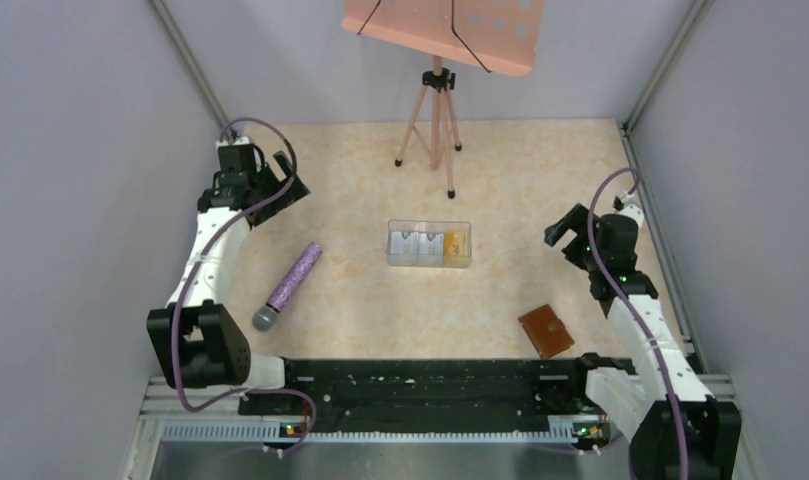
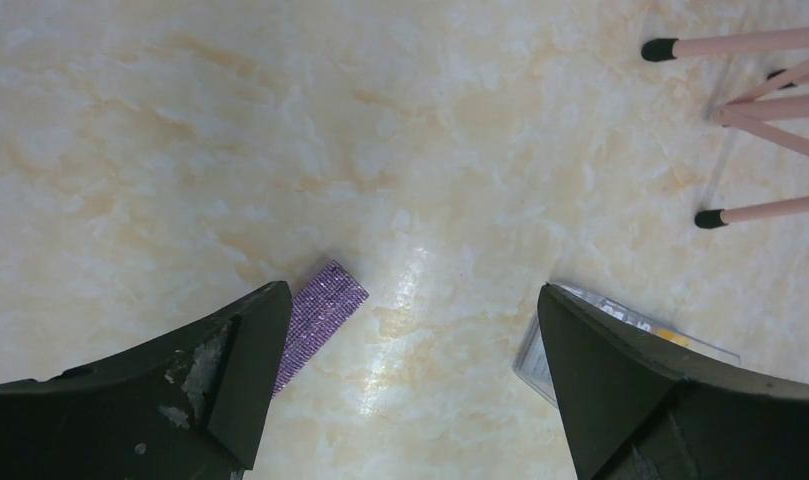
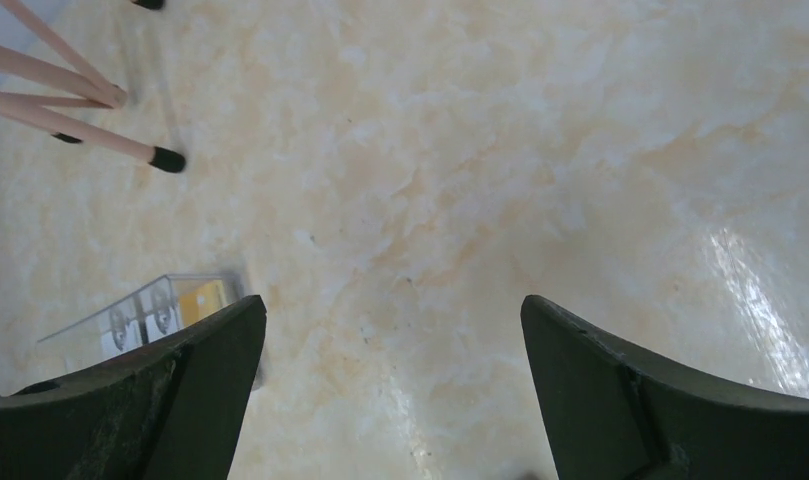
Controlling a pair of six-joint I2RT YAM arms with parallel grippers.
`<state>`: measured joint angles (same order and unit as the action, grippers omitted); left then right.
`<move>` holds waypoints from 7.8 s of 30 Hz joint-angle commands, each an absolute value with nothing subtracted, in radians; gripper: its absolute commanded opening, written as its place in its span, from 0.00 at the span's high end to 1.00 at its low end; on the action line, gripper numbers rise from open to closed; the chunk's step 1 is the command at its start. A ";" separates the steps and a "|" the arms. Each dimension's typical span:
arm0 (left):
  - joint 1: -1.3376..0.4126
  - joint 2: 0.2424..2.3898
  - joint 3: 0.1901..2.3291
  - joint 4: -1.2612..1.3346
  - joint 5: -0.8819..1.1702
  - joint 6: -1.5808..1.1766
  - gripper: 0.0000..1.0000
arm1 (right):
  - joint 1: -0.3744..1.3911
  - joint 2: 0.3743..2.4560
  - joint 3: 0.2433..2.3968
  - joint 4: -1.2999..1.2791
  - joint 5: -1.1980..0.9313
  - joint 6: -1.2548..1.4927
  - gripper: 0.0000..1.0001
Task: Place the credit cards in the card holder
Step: Move the card holder to the center of the board.
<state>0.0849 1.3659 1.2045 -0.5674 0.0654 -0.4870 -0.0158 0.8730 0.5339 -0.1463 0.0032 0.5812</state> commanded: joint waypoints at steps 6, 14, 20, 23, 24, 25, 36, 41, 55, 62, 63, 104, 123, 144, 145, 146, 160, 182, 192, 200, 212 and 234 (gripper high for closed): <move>0.081 1.414 1.224 -0.502 0.467 -0.495 0.01 | -0.015 0.998 0.699 -0.463 -0.026 0.612 0.01; -0.147 1.430 1.218 -0.511 0.546 -0.496 0.01 | -0.016 0.966 0.672 -0.616 -0.106 0.687 0.01; -0.413 1.455 1.234 -0.527 0.518 -0.477 0.01 | -0.020 0.972 0.684 -0.790 -0.114 0.728 0.01; -0.506 1.479 1.251 -0.554 0.494 -0.445 0.01 | -0.021 0.984 0.695 -0.881 -0.086 0.755 0.01; -0.531 1.486 1.261 -0.565 0.483 -0.428 0.01 | -0.021 0.991 0.694 -0.906 -0.079 0.766 0.01; -0.557 1.494 1.267 -0.576 0.474 -0.414 0.01 | -0.021 0.998 0.693 -0.929 -0.070 0.779 0.01; -0.606 1.495 1.279 -0.600 0.438 -0.372 0.01 | -0.066 1.048 0.616 -1.024 -0.045 0.869 0.01; -0.607 1.487 1.279 -0.605 0.421 -0.365 0.01 | -0.077 1.075 0.591 -1.007 -0.045 0.888 0.01; -0.605 1.485 1.309 -0.658 0.324 -0.320 0.01 | -0.067 1.254 0.573 -0.771 -0.205 0.871 0.08; -0.605 1.504 1.325 -0.677 0.307 -0.309 0.01 | 0.044 1.427 0.733 -0.722 -0.198 0.794 0.19; -0.605 1.508 1.330 -0.681 0.305 -0.307 0.01 | 0.063 1.460 0.755 -0.721 -0.193 0.775 0.20; -0.604 1.568 1.189 -0.606 0.466 -0.436 0.02 | 0.498 1.542 0.903 -0.644 -0.196 0.366 0.65; -0.654 1.619 0.833 -0.098 0.629 -0.758 0.31 | 0.327 1.277 0.518 -0.407 -0.514 0.590 0.51; -0.712 1.846 1.040 -0.270 0.649 -0.614 0.40 | 0.361 1.406 0.626 -0.279 -0.495 0.604 0.53; -0.712 1.843 1.061 -0.321 0.627 -0.589 0.39 | 0.370 1.405 0.648 -0.313 -0.461 0.613 0.53; -0.712 1.832 1.078 -0.368 0.603 -0.560 0.37 | 0.381 1.406 0.673 -0.338 -0.431 0.617 0.53; -0.711 1.561 0.834 -0.304 0.463 -0.534 0.20 | 0.432 1.070 0.579 -0.445 -0.275 0.710 0.37; -0.711 1.659 1.010 -0.284 0.588 -0.748 0.26 | 0.338 1.420 0.857 -0.588 -0.394 0.512 0.38; -0.708 1.767 1.144 -0.367 0.539 -0.806 0.28 | 0.291 1.562 0.898 -0.646 -0.513 0.381 0.40; -0.706 1.767 1.144 -0.390 0.500 -0.907 0.29 | 0.281 1.658 0.899 -0.670 -0.636 0.326 0.43; -0.700 1.829 1.143 -0.505 0.481 -0.796 0.32 | 0.289 1.631 0.796 -0.525 -0.640 0.406 0.47; -0.699 1.707 0.871 -0.283 0.566 -0.782 0.39 | 0.549 1.425 0.578 -0.167 -0.551 0.747 0.50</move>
